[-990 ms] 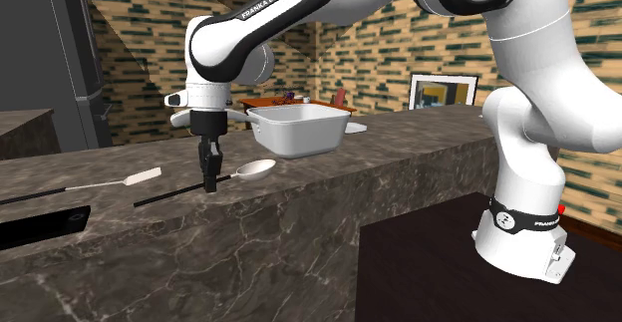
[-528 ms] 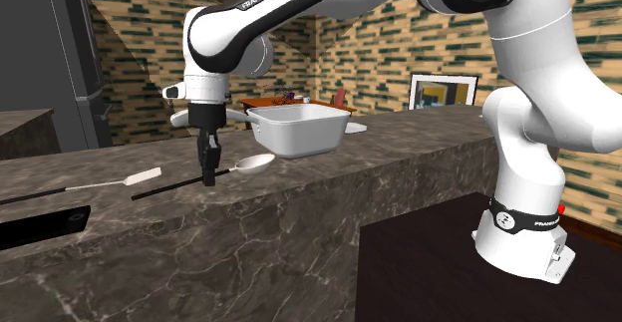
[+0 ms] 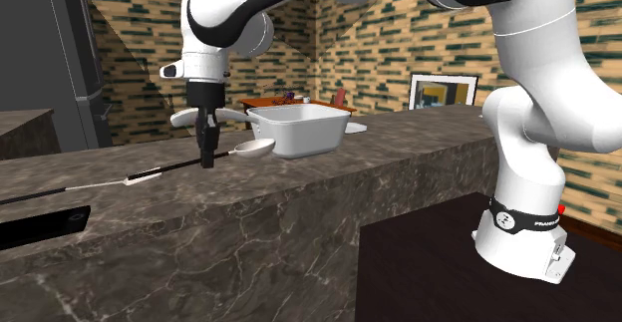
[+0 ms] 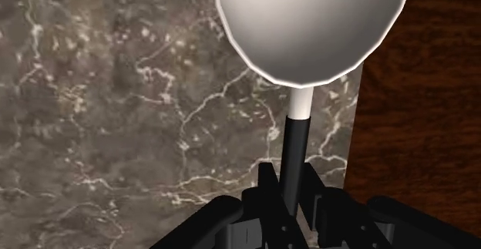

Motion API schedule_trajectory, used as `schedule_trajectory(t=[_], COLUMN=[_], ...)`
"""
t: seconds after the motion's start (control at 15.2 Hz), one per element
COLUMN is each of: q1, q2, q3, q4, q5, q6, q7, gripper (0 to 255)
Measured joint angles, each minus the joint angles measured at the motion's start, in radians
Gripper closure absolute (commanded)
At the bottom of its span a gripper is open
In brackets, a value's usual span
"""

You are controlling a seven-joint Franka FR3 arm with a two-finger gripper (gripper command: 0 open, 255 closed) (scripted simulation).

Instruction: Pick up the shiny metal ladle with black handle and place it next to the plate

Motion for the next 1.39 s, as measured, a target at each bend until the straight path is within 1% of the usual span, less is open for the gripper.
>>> schedule_trajectory(t=[0.59,0.73,0.99,1.39], q1=[-0.002,-0.003,0.000,-0.018], q2=[-0.026,-0.072,-0.194,-0.361], q3=[-0.009,-0.019,-0.044,-0.083], q4=[0.080,0.023,-0.142,-0.352], q5=[-0.020,-0.031,-0.064,-0.122], q6=[-0.102,-0.091,-0.047,0.006], q7=[0.025,0.008,-0.033,-0.099], gripper=[255,255,255,255])
